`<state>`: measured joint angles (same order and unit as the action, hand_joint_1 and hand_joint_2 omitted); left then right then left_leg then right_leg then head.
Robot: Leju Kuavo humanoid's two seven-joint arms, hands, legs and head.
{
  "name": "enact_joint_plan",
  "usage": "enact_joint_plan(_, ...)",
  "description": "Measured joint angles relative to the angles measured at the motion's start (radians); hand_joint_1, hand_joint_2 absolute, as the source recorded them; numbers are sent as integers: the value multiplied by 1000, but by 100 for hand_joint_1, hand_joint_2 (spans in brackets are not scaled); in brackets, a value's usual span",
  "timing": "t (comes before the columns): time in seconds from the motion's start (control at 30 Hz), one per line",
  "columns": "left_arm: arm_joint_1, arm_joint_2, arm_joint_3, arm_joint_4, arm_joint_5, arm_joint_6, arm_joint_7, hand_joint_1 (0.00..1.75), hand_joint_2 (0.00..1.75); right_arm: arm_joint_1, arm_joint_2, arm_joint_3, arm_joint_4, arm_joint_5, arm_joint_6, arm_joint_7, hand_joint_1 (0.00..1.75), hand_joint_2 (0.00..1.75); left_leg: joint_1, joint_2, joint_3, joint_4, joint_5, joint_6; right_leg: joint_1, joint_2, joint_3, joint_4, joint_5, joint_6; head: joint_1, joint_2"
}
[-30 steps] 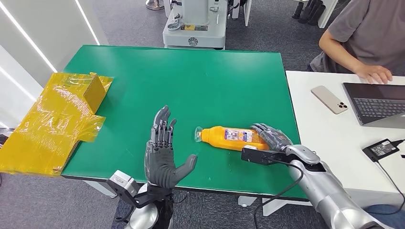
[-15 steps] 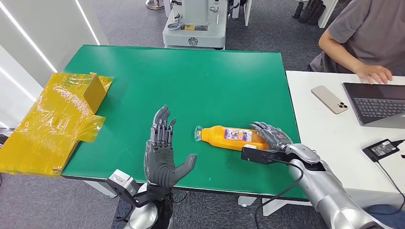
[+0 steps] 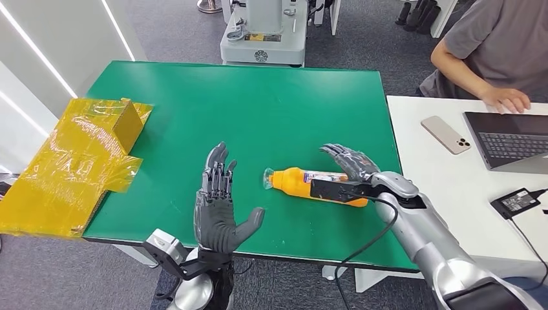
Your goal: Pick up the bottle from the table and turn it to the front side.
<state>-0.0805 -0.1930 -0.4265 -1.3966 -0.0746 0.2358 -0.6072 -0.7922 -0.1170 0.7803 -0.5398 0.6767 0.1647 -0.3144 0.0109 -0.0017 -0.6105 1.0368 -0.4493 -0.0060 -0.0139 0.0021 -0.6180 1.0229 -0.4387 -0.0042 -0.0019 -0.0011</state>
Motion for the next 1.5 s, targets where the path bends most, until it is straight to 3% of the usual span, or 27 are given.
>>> enact_joint_plan(0.47, -11, 1, 0, 0, 17, 19, -4, 0, 175, 15, 30, 8, 88, -17, 1, -5, 0, 175, 0, -1, -1, 0, 0, 0, 0, -1, 0, -1, 0, 0, 0, 0)
enact_joint_plan(1.3, 9, 4, 0, -6, 17, 16, -1, 0, 175, 43, -2, 5, 98, 10, -10, 63, 3, 175, 0, 0, 1, 0, 0, 0, 0, -1, 2, -1, 0, 0, 0, 0)
enact_joint_plan(1.43, 10, 4, 0, -8, 15, 16, 2, 0, 175, 43, -5, 5, 98, 13, -10, 63, 139, 175, 0, 0, 1, 0, 0, 0, 0, -1, 2, -1, 0, 0, 0, 0)
enact_joint_plan(1.5, 10, 4, 0, -9, 15, 16, 2, 0, 175, 43, -6, 5, 98, 14, -9, 63, 148, 175, 0, 0, 1, 0, 0, 0, 0, -1, 2, -1, 0, 0, 0, 0)
